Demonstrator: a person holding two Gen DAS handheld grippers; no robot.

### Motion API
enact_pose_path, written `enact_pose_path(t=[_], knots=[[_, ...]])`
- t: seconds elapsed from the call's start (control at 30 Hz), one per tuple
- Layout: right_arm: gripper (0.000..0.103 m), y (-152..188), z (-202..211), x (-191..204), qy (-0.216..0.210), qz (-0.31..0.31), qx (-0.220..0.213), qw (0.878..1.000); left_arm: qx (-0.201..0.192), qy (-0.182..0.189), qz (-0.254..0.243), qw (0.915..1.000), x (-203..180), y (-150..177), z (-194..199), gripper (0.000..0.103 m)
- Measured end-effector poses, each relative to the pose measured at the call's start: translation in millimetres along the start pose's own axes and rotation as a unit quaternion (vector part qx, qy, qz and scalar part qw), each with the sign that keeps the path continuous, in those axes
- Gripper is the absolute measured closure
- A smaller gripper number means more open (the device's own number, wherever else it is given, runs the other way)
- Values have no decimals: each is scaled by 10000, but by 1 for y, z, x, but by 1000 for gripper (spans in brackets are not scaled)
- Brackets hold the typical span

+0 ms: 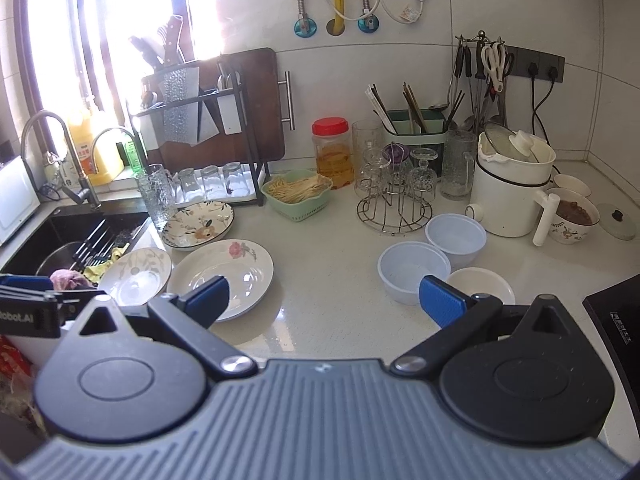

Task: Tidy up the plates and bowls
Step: 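Move the left gripper toward the white leaf-pattern plate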

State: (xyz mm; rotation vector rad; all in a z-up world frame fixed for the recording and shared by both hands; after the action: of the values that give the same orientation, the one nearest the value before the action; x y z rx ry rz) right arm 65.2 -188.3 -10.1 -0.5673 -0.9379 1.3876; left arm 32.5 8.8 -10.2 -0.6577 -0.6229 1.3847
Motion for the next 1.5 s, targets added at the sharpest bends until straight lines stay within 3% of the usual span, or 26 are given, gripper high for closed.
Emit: enact_pose_path(t=[0.47,1.5], knots=[[0,5,-7,-12,181,-117,53,9998,137,68,-155,9998,-8,5,-16,1],[0,5,-11,-28,81,-118,103,9998,65,5,44,10000,-27,3,-23,1]])
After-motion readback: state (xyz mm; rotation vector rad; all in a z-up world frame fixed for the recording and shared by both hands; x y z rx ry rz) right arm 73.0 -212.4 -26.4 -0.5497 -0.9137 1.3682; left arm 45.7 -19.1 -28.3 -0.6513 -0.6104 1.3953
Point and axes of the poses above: each gripper's, at about its wrist camera, not at the fingertips, and z roughly against the way its jaws point, x to its left, y to its underside, the point moved 5 cm from there along -z, roughly the way its jaws point, and after that the axes turned 8 degrees about -z, right-handed, at the moved point
